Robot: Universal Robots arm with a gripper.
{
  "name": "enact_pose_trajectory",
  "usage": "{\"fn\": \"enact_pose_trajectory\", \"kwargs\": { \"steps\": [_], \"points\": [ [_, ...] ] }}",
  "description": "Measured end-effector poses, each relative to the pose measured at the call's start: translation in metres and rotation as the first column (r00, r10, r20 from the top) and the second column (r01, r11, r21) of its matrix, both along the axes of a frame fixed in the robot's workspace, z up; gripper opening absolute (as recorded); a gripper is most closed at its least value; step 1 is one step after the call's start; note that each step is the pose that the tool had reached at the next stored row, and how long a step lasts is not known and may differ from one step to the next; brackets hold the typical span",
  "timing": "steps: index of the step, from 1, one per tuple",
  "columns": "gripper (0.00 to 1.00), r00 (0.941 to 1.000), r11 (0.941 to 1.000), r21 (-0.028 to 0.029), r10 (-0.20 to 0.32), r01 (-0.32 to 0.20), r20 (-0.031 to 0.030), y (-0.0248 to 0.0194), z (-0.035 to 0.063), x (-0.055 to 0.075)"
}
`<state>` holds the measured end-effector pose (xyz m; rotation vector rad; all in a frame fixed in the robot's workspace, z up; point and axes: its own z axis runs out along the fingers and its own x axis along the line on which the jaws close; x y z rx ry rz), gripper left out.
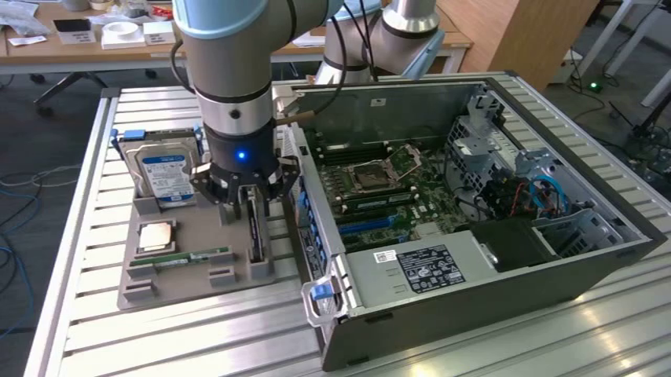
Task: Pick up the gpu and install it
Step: 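Pick up the gpu and move the gpu toward the slot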
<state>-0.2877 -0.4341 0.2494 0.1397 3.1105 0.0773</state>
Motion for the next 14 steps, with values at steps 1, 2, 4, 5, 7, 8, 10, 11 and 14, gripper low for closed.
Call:
{"fn": "enact_pose_trajectory", "kwargs": {
  "steps": [1,2,4,5,7,8,10,11,14],
  "points": [
    [0.47,1.0,1.0,0.0,0.008,-0.008,0.0,0.0002,-0.0002,0.0],
    [0.47,0.9999,0.9999,-0.0001,0.016,-0.016,-0.0001,0.0005,-0.0005,0.0],
    [0.47,0.9997,0.9997,-0.0001,0.025,-0.025,-0.0001,0.0007,-0.0006,0.0],
    [0.47,0.9997,0.9997,-0.0002,0.025,-0.025,-0.0002,0.0008,-0.0008,0.0],
    [0.47,0.9997,0.9997,-0.0001,0.025,-0.025,-0.0001,0.0014,-0.0023,0.0],
    [0.47,0.9997,0.9997,-0.0001,0.026,-0.026,-0.0001,0.0016,-0.0035,0.0],
    [0.47,0.9997,0.9997,-0.0001,0.026,-0.026,-0.0001,0.0023,-0.0061,0.0],
    [0.47,0.9996,0.9996,-0.0002,0.027,-0.027,-0.0001,0.0028,-0.0075,0.0],
    [0.47,0.9996,0.9996,-0.0002,0.027,-0.027,-0.0001,0.0037,-0.0115,-0.001]
  ]
}}
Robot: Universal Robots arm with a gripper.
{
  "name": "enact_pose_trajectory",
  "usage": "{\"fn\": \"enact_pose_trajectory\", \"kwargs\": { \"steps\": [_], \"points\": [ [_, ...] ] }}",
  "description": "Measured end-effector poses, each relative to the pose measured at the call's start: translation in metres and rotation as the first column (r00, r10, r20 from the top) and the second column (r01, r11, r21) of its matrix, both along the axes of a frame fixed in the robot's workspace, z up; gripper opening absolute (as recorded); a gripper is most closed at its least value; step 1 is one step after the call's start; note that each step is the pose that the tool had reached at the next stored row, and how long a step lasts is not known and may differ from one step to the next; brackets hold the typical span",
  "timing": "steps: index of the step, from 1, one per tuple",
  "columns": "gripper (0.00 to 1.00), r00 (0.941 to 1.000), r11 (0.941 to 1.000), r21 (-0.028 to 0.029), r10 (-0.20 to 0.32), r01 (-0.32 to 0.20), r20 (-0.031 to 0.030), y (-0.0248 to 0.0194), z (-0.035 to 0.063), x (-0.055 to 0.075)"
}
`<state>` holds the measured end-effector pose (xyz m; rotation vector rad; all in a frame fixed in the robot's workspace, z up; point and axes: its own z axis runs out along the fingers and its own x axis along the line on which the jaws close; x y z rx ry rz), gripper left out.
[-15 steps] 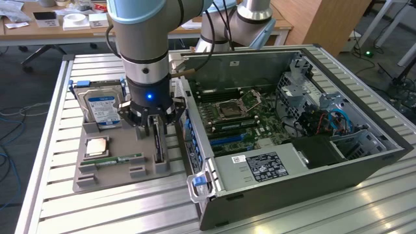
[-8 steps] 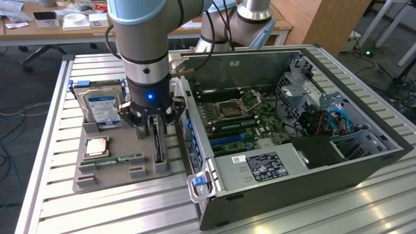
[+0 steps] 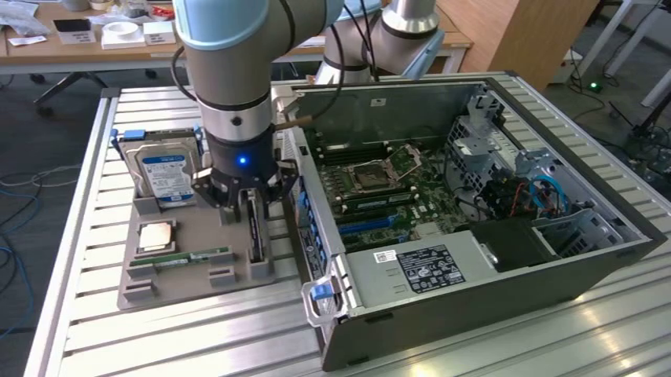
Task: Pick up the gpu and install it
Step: 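Pick up the gpu and move the gpu toward the slot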
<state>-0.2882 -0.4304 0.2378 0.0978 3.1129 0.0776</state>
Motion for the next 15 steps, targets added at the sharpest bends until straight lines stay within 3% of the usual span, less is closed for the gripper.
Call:
{"fn": "enact_pose_trajectory", "kwargs": {
  "steps": [8,15],
  "points": [
    [0.47,1.0,1.0,0.0,0.0,0.0,0.0,0.0019,-0.0078,-0.0009],
    [0.47,1.0,1.0,0.0,0.0,0.0,0.0,0.002,-0.0081,-0.001]
  ]
}}
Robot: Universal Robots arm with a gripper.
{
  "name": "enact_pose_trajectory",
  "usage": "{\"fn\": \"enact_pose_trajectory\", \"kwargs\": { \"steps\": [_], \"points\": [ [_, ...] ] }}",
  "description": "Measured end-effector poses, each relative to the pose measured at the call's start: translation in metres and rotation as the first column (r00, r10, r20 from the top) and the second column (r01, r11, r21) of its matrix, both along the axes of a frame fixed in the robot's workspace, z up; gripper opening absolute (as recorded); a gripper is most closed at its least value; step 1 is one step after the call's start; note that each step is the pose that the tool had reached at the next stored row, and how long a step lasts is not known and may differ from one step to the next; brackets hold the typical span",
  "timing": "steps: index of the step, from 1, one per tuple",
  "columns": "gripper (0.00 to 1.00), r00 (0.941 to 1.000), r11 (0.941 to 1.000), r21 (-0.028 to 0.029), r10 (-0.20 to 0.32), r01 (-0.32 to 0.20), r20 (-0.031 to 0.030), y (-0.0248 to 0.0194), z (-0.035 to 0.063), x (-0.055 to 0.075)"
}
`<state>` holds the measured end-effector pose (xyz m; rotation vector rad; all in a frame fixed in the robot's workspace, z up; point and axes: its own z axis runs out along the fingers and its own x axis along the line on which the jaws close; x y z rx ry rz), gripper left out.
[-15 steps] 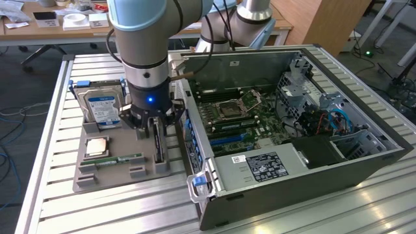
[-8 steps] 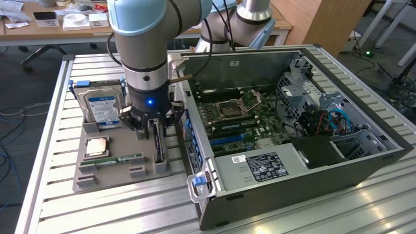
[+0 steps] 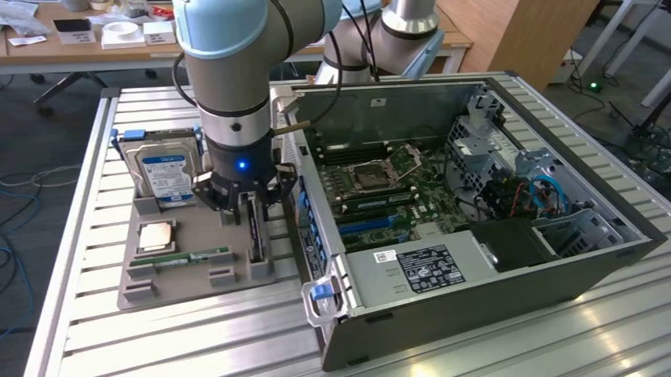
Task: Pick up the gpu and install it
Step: 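Pick up the gpu and move the gpu toward the slot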
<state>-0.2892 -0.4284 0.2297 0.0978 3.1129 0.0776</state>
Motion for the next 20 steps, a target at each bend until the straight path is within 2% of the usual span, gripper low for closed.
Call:
{"fn": "enact_pose_trajectory", "kwargs": {
  "steps": [4,5,20],
  "points": [
    [0.46,1.0,1.0,0.0,0.0,0.0,0.0,0.0,0.0,0.0],
    [0.39,1.0,1.0,0.0,0.0,0.0,0.0,0.0,0.0,0.0],
    [0.39,1.0,1.0,0.0,0.0,0.0,0.0,0.0,-0.0001,0.0022]
  ]
}}
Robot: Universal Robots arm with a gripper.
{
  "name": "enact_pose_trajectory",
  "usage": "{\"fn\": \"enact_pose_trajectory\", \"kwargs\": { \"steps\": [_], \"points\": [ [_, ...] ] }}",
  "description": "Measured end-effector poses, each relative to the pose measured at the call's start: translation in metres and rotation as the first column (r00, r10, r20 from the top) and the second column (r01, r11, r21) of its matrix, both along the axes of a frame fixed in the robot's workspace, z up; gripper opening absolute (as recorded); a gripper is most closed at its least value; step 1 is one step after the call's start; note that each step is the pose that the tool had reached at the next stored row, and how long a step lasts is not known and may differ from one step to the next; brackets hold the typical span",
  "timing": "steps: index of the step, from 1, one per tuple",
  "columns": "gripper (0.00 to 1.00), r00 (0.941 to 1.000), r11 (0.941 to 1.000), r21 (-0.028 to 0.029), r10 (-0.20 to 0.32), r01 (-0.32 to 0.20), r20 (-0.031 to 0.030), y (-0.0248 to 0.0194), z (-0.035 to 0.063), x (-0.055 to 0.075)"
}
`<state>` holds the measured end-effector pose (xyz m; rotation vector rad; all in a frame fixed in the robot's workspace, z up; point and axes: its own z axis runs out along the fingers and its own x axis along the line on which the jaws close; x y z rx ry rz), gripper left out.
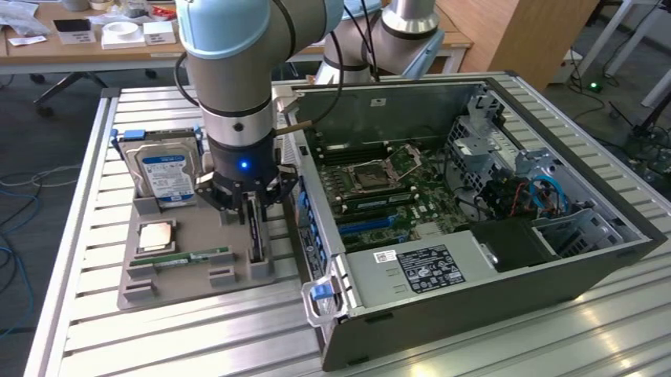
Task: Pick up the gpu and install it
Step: 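Pick up the gpu and move the gpu toward the slot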
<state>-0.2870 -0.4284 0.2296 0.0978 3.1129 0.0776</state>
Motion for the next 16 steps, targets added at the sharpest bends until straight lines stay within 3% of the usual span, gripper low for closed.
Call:
{"fn": "enact_pose_trajectory", "kwargs": {
  "steps": [8,9,11,16],
  "points": [
    [0.39,1.0,1.0,0.0,0.0,0.0,0.0,0.0,0.0,0.0],
    [0.38,1.0,1.0,0.0,0.0,0.0,0.0,0.0,0.0,0.0],
    [0.26,1.0,1.0,0.0,0.0,0.0,-0.0002,0.0,0.0,0.0],
    [0.26,1.0,1.0,0.0,0.0,0.0,-0.0001,0.0,0.0,0.0]
  ]
}}
